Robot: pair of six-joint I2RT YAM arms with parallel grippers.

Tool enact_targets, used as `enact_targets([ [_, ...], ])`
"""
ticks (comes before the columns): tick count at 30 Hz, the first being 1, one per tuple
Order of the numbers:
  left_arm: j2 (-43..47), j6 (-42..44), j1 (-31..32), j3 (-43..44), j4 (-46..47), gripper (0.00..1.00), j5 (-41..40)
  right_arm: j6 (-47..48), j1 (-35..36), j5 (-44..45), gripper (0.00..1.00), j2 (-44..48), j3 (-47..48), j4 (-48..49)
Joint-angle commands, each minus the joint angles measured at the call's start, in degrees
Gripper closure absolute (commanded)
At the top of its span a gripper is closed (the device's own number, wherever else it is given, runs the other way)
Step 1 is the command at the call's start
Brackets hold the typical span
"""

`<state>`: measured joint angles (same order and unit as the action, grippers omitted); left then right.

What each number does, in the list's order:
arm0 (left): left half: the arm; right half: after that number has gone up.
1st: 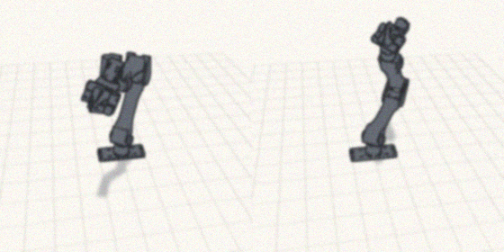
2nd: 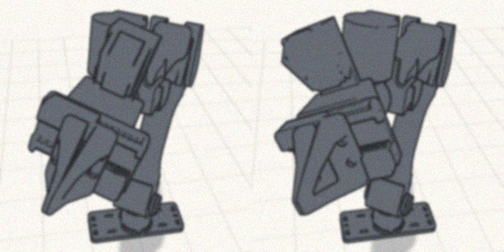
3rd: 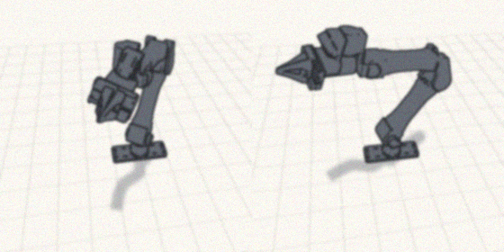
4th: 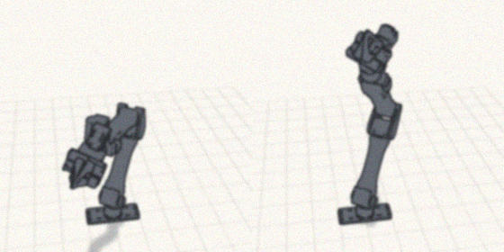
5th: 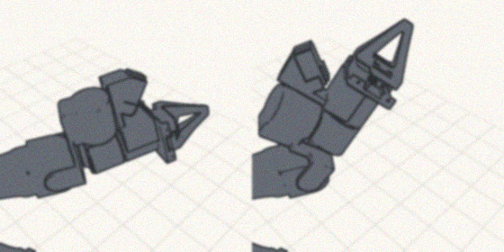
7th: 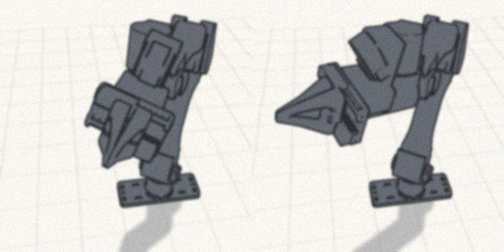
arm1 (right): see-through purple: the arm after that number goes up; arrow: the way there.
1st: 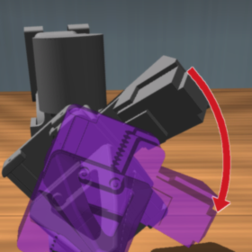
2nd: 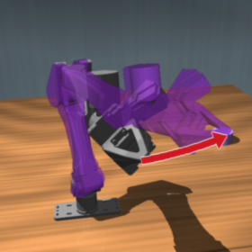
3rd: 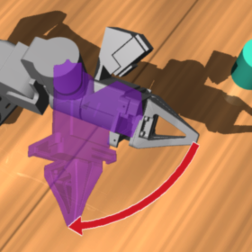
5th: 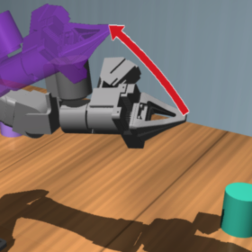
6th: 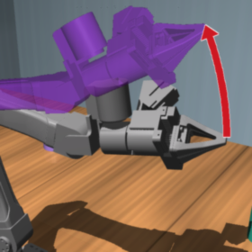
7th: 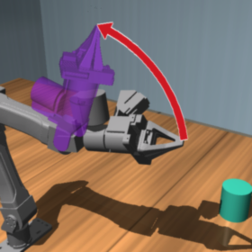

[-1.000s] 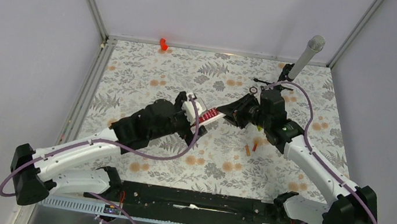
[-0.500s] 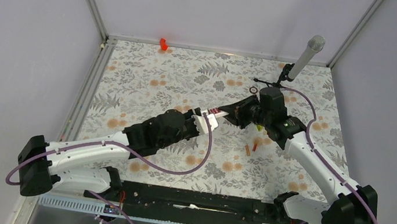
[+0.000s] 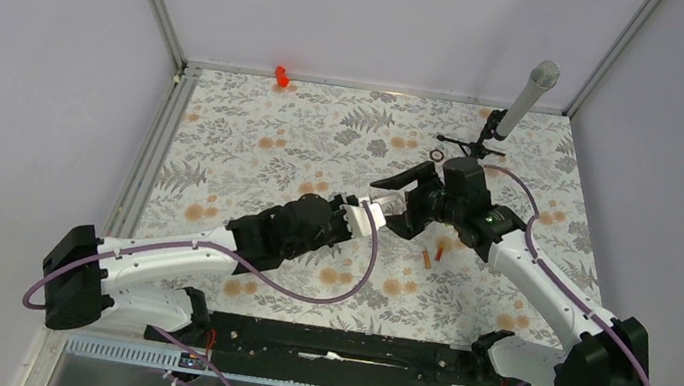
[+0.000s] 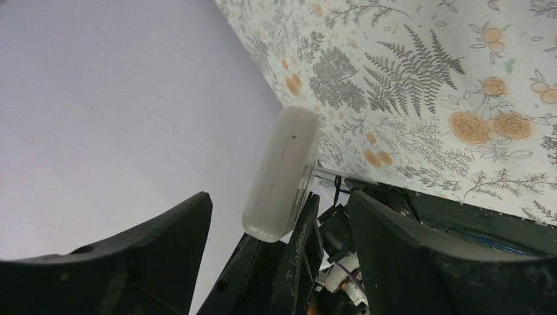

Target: Load the batteries into the remote control

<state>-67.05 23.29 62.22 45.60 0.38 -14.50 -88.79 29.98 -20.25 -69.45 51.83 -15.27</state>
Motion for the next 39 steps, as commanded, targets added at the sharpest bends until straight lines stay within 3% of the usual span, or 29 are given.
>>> enact_targets([
  [1,-0.9,-4.8,-0.4,2.1,6.7,1.0,-1.8,3.7,0.4,-3.4,0.08,2.8,-1.0,8.5],
  [3,-1.9,-7.1,-1.7,2.8,6.8,1.0,-0.5,8.1,0.4,-2.5,0.02,4.6,-2.2,12.4],
  [7,-3.0,-12.6,-6.2,7.2,1.2,1.0,6.0,12.9,0.4,1.9,0.0,9.7,-4.9,16.6],
  [12,-1.3,-21.2,-14.9,7.6,0.1,1.0,22.6,25.9,0.4,3.8,0.0,13.8,-5.0,19.0],
  [15,-2.3,-24.4,-18.1,11.4,-3.7,1.0,28.6,36.9,0.4,3.4,0.01,15.8,-4.8,19.3],
  [22,-6.5,-30.2,-22.4,18.0,-10.7,1.0,46.8,66.3,0.4,2.5,0.0,18.8,-4.7,18.9],
  [27,-5.9,-30.3,-22.7,20.4,-16.7,1.0,56.1,73.7,0.4,1.4,0.0,17.5,-3.1,16.2],
  [30,-4.6,-28.4,-22.7,20.6,-19.7,1.0,59.9,77.9,0.4,-6.1,0.0,17.9,-2.9,14.7],
  [35,-4.4,-18.9,-23.1,23.4,-30.5,1.0,62.2,84.0,0.4,-30.9,0.01,16.6,-2.3,10.0],
  [39,-4.9,-12.7,-23.7,26.2,-39.6,1.0,65.0,83.5,0.4,-39.8,0.06,15.4,-2.8,9.3],
])
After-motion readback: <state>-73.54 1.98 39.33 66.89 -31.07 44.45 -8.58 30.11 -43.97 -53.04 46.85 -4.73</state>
